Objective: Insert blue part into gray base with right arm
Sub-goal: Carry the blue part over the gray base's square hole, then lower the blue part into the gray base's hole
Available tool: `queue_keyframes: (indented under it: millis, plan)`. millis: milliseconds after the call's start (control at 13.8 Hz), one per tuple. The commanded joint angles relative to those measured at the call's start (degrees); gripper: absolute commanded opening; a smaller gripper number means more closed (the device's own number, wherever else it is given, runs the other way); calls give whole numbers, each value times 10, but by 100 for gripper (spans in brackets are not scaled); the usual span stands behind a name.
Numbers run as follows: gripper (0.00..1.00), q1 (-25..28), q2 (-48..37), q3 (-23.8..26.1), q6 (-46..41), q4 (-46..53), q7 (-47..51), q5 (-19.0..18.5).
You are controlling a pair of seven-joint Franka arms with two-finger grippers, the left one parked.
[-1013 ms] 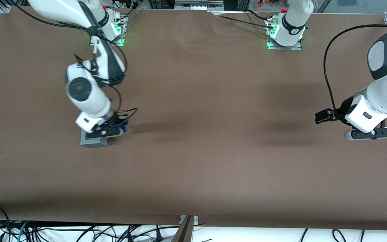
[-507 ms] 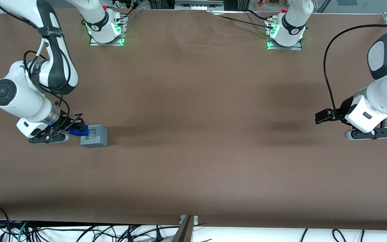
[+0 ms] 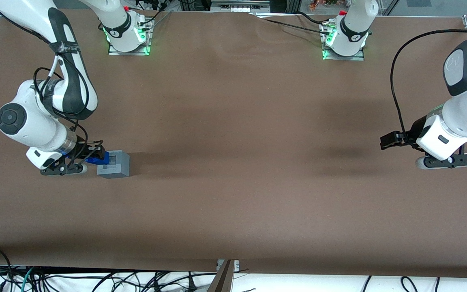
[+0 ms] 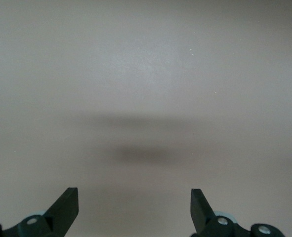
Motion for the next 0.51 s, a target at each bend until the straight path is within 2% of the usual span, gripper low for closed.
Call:
queue_keyframes:
  millis: [0,434]
  plan:
    - [18,2,3,2,16,0,-8,12]
    - [18,2,8,14,26,-7,-3,15]
